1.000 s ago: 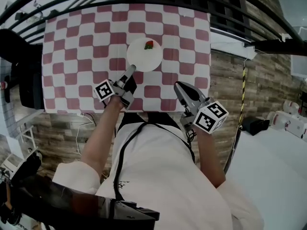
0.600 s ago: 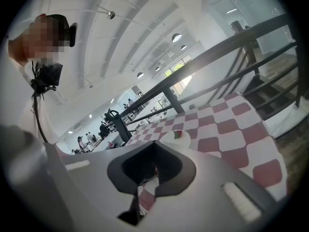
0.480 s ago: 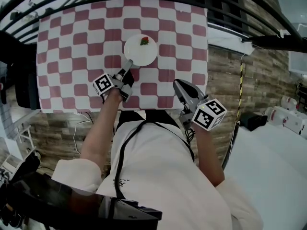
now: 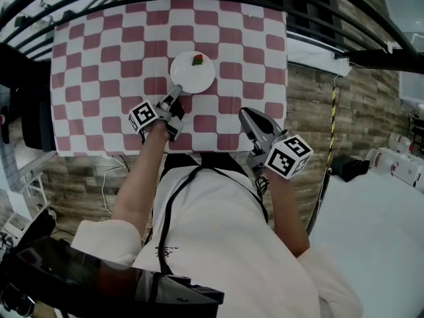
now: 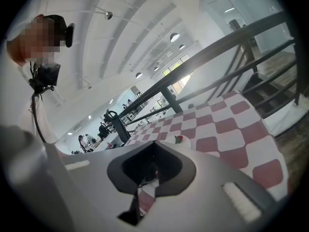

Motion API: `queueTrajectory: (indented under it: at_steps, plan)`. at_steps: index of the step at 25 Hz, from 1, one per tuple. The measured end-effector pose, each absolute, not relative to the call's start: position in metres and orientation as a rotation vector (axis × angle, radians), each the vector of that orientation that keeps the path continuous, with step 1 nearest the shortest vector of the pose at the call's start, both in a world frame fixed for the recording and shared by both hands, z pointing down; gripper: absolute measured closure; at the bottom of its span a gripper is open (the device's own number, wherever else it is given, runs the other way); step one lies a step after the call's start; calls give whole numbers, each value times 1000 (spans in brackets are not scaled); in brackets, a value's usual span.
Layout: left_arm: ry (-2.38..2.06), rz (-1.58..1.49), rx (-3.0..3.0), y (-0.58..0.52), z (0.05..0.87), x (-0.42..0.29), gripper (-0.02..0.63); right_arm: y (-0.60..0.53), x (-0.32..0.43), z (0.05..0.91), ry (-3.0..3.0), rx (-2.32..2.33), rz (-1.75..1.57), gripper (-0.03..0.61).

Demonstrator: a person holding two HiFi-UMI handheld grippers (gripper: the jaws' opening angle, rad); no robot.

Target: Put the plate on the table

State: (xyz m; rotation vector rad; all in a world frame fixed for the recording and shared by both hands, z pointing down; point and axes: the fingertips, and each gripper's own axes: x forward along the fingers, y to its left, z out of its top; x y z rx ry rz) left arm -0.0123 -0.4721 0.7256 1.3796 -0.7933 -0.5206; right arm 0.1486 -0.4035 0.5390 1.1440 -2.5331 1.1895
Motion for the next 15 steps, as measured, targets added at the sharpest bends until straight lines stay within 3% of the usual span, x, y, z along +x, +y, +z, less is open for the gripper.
queueTrajectory:
  at_steps: [15]
  plan:
    - [-935, -377, 1222, -471, 745, -9, 594, -400, 159, 538, -2532, 1214, 1205, 574]
